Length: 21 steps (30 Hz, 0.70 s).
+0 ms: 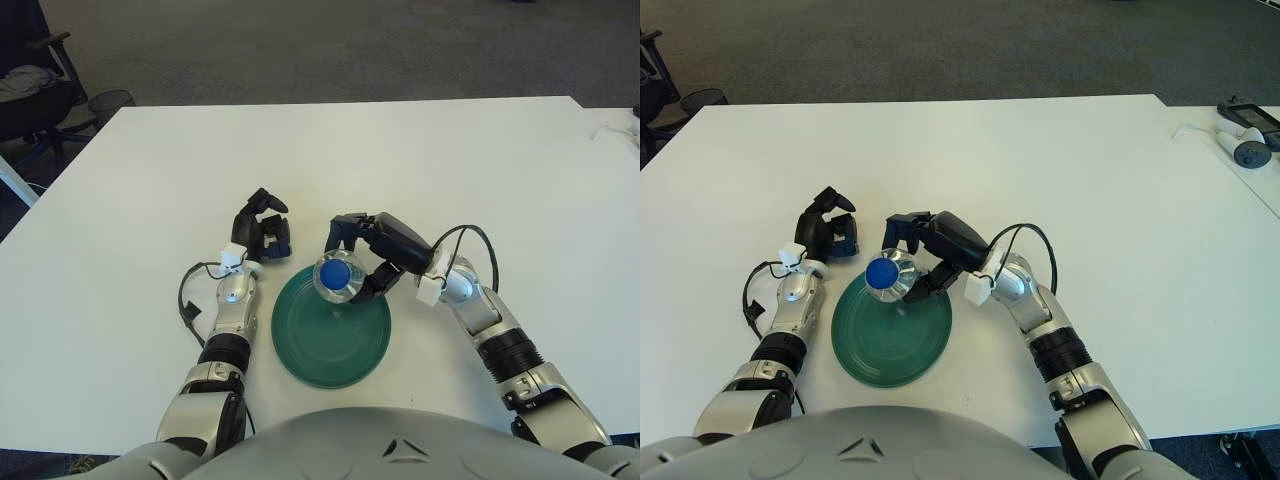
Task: Put the bottle into the plate.
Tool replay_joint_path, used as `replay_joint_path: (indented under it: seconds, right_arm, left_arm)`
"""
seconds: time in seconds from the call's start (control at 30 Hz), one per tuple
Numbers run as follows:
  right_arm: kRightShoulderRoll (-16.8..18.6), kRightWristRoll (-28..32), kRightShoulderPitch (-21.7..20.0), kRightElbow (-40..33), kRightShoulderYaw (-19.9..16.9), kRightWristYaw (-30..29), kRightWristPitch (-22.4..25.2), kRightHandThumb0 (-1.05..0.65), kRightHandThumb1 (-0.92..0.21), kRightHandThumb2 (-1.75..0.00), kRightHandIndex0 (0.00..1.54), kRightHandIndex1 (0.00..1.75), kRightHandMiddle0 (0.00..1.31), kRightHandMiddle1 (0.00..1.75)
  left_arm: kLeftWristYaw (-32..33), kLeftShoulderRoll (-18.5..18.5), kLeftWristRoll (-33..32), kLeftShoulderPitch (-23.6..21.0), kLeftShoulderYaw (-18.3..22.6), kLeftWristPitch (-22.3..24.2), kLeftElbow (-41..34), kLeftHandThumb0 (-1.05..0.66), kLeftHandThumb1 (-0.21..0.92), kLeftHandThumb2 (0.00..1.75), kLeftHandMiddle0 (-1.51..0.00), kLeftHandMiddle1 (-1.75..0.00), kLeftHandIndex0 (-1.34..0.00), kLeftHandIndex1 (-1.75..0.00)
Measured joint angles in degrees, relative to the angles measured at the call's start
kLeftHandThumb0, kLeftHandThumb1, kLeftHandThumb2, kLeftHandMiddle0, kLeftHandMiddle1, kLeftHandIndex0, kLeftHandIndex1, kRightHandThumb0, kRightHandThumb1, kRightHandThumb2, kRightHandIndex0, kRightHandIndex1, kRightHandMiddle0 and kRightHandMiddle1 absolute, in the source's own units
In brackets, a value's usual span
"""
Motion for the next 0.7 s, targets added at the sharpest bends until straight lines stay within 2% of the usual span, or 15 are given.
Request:
replay_joint_path:
  seconds: [0.2, 0.33, 0.37, 0.47, 0.7]
  right_arm:
    - [-0.46, -2.11, -0.32, 0.93, -0.29, -3.02, -2.11, -0.4, -0.79, -0.74, 1.08, 1.75, 0.77, 1.75]
    - [-0.64, -5.62, -1.05, 2.18, -0.97, -7.15, -5.51, -0.4, -0.79, -0.74, 1.1, 1.75, 0.76, 1.75]
    - [-0.7, -6.12, -1.24, 2.37, -1.07, -7.93, -6.14, -0.41, -0.69, -0.86, 1.09, 1.75, 0.66, 1.75]
    - [-0.98, -8.92, -1.89, 2.71, -1.58, -11.01, -7.95, -0.42, -0.55, -1.02, 1.09, 1.75, 0.54, 1.75]
    - [-2.02, -15.98, -2.5, 2.75, -2.02, -17.04, -10.31, -0.43, -0.48, -1.11, 1.12, 1.75, 0.49, 1.75]
  left_arm:
    - [0.39, -0.02, 0.07, -0.03, 0.0, -0.02, 0.08, -0.54, 0.16, 1.51, -1.27, -1.75, -0.74, -1.75]
    - [0.71, -0.06, 0.14, -0.11, 0.0, -0.06, 0.17, -0.54, 0.16, 1.51, -1.27, -1.75, -0.74, -1.75]
    - [0.81, -0.06, 0.14, -0.12, 0.0, -0.07, 0.19, -0.54, 0.16, 1.51, -1.27, -1.75, -0.74, -1.75]
    - [1.14, -0.09, 0.17, -0.16, 0.0, -0.1, 0.25, -0.54, 0.16, 1.51, -1.27, -1.75, -0.74, -1.75]
    - [1.54, -0.17, 0.25, -0.27, -0.02, -0.15, 0.41, -0.54, 0.17, 1.5, -1.27, -1.75, -0.74, -1.75]
